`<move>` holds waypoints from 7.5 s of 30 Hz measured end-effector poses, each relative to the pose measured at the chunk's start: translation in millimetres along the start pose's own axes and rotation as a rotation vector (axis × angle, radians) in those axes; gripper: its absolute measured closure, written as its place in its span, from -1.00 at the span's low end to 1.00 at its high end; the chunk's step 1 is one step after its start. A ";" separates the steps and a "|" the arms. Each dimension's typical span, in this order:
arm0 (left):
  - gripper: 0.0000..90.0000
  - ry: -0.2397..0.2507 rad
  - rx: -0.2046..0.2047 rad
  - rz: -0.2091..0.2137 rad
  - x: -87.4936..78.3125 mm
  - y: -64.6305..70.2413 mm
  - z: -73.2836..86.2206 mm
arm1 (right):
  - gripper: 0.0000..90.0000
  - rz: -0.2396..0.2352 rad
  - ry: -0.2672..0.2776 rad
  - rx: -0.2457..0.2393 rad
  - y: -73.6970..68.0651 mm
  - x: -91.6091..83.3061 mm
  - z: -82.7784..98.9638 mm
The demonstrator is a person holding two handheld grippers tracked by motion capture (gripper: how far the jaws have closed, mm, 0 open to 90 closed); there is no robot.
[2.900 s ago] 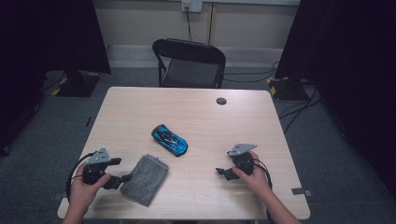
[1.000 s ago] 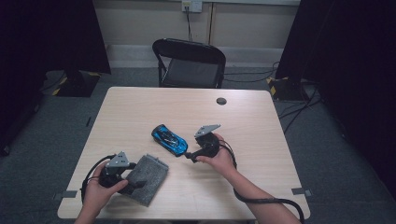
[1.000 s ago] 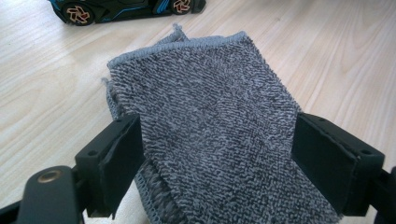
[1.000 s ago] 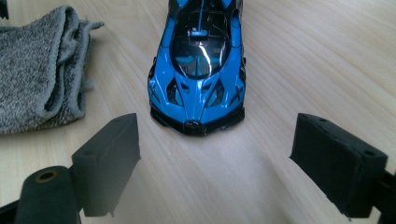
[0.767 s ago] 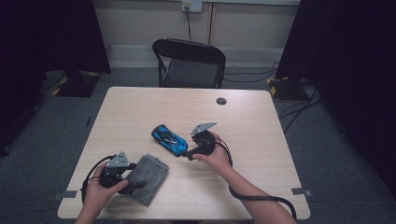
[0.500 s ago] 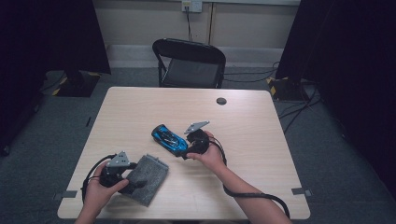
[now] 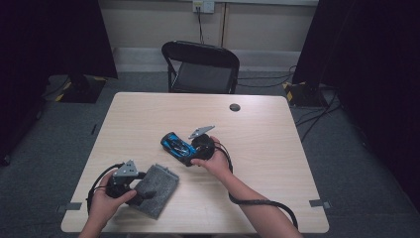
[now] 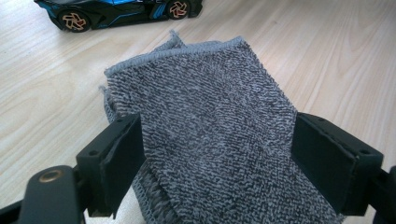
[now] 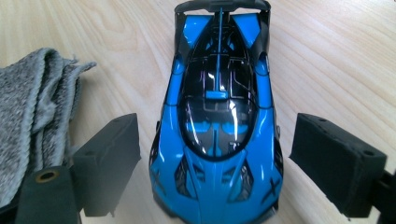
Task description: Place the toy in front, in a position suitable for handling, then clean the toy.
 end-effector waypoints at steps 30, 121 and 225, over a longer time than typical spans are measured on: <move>-0.62 0.006 0.006 0.023 2.9 -0.1 -2.0 | -0.62 0.047 -0.018 0.005 -3.1 32.8 -16.3; -0.61 0.023 0.038 0.021 6.7 9.8 -15.1 | -0.54 0.131 0.027 0.011 42.9 -54.0 99.6; -0.29 -0.112 0.085 -0.020 71.1 32.7 -68.0 | -0.62 0.167 0.008 0.075 47.6 -85.6 145.9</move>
Point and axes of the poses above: each handheld gripper's, and its own axes: x roughly forward along the jaws, z roughly out of its underside, y roughly to its right, the point moved 2 cm from there along x, roughly forward along the jaws, and after that the axes turned 11 degrees about -y, right-handed, at the moved point
